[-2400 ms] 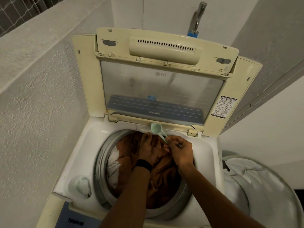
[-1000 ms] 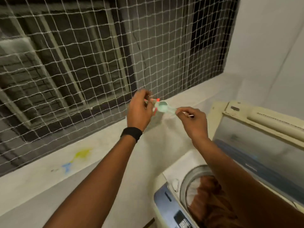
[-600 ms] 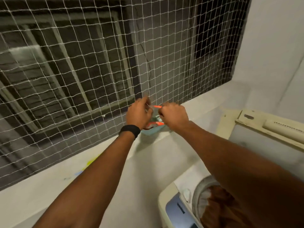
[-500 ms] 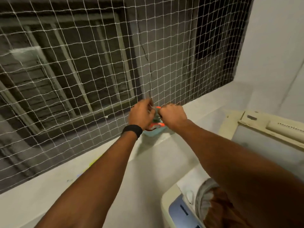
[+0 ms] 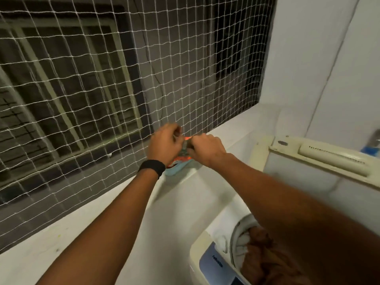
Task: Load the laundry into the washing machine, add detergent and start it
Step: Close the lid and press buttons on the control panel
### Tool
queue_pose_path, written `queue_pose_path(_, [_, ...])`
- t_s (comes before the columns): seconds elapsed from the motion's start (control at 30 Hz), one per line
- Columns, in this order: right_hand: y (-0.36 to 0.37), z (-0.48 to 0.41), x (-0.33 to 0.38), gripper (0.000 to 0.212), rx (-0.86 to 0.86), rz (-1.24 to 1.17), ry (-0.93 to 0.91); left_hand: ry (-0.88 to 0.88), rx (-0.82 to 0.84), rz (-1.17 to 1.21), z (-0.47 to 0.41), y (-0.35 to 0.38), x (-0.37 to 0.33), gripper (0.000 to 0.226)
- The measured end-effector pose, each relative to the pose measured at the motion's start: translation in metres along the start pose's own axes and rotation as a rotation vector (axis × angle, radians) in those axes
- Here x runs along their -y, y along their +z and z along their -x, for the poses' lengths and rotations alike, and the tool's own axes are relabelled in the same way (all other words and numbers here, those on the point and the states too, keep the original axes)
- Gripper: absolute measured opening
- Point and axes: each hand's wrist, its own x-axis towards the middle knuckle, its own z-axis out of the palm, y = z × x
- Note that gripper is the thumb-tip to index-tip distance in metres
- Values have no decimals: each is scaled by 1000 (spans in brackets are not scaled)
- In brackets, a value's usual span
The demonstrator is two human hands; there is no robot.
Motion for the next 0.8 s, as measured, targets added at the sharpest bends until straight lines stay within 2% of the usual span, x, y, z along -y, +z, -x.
queue_pose_path(0.13, [-2,33,-26,24,-58,-48,57,101,-19,53,2,13,-20,8])
queue_pose_path(0.4, [-14,107,-93,21,-142,-55,349,300,169,228,7,75,-74,2])
queue_pose_path(0.53, [-19,137,-121,21,-182,-29,490,341,257,287,6,107,-104,3])
queue_pose_path(0.6, [-24,153,-134,24,-214,-4,539,363,293,322,6,123,-123,9])
queue_pose_path(0.8, [-36,187,-183,41,-216,125,675,439,442,402,5,171,-186,48])
